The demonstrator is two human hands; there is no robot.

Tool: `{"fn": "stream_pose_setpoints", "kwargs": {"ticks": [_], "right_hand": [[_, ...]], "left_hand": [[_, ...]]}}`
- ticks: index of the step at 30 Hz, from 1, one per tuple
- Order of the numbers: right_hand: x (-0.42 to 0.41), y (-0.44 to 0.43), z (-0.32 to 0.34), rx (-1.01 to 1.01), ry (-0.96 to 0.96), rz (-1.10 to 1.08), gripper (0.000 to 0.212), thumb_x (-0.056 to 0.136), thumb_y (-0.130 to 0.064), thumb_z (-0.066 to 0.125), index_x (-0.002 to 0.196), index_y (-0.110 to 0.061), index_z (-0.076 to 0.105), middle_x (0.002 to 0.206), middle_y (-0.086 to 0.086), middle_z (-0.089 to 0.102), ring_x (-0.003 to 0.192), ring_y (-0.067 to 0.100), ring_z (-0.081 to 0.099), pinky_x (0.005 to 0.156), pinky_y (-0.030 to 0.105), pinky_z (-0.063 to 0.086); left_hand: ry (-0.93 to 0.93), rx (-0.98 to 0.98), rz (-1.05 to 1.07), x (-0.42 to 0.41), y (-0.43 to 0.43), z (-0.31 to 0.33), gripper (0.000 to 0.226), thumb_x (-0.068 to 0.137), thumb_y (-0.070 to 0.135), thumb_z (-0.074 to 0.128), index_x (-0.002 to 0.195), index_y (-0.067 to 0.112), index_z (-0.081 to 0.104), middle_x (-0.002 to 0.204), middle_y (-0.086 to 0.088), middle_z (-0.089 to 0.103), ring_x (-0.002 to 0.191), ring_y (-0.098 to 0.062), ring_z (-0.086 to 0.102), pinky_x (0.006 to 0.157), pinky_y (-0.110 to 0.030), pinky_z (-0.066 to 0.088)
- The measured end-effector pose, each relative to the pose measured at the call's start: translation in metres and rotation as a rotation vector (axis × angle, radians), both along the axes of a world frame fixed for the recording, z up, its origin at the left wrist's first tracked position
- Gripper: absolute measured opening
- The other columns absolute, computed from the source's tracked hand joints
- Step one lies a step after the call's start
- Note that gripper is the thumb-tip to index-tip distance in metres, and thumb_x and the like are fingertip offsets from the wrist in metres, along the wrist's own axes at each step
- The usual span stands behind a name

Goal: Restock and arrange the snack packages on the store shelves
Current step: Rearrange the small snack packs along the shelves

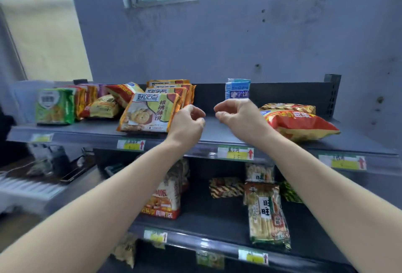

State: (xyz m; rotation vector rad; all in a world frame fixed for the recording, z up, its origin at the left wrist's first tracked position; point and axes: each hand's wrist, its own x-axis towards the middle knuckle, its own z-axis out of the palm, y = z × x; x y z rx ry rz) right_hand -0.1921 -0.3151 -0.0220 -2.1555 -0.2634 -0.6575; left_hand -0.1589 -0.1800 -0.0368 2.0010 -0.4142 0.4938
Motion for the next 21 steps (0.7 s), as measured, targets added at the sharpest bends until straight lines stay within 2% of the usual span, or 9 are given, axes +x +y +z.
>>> {"fn": "stream_pose_setpoints", "kwargs": {"ticks": [5, 10, 13, 16, 21], "right_hand": [[-0.011, 0.060, -0.016, -0.076, 0.086, 0.091, 0.017, 0.091, -0.018, 0.059, 0.103, -0.016, 0.070, 0.097, -0.004, 0.067, 0.095, 0.013, 0.062, 0.088, 0.027, 0.048], [0.002, 0.154, -0.046, -0.146, 0.190, 0.172, 0.016, 0.090, -0.021, 0.060, 0.100, -0.018, 0.071, 0.098, -0.002, 0.070, 0.091, 0.012, 0.064, 0.079, 0.021, 0.049], [0.021, 0.222, -0.070, -0.177, 0.263, 0.227, 0.021, 0.090, -0.020, 0.059, 0.106, -0.016, 0.071, 0.101, -0.002, 0.070, 0.091, 0.010, 0.063, 0.071, 0.013, 0.046], [0.045, 0.277, -0.092, -0.186, 0.324, 0.233, 0.023, 0.091, -0.018, 0.057, 0.109, -0.015, 0.069, 0.108, -0.002, 0.069, 0.097, 0.009, 0.061, 0.076, 0.015, 0.042], [0.081, 0.333, -0.126, -0.192, 0.441, 0.199, 0.024, 0.092, -0.019, 0.055, 0.112, -0.014, 0.067, 0.114, 0.001, 0.067, 0.096, 0.010, 0.058, 0.079, 0.018, 0.040]], "left_hand": [[0.086, -0.005, 0.001, -0.016, 0.086, -0.012, 0.009, 0.088, 0.006, 0.056, 0.091, 0.013, 0.060, 0.080, 0.000, 0.061, 0.083, -0.019, 0.059, 0.082, -0.034, 0.050], [0.199, -0.010, -0.004, -0.014, 0.183, -0.037, 0.013, 0.089, 0.004, 0.056, 0.083, 0.015, 0.060, 0.078, -0.003, 0.061, 0.078, -0.019, 0.059, 0.077, -0.035, 0.052], [0.281, 0.018, 0.039, 0.001, 0.253, -0.058, 0.018, 0.087, 0.000, 0.055, 0.080, 0.016, 0.059, 0.076, -0.004, 0.060, 0.076, -0.020, 0.059, 0.078, -0.035, 0.051], [0.354, -0.018, 0.108, 0.019, 0.319, -0.076, 0.018, 0.088, -0.002, 0.053, 0.080, 0.013, 0.059, 0.074, -0.005, 0.059, 0.069, -0.017, 0.056, 0.068, -0.026, 0.048], [0.466, -0.048, 0.149, 0.046, 0.387, -0.107, 0.016, 0.089, -0.005, 0.049, 0.085, 0.007, 0.059, 0.072, -0.006, 0.057, 0.064, -0.014, 0.053, 0.061, -0.022, 0.047]]}}
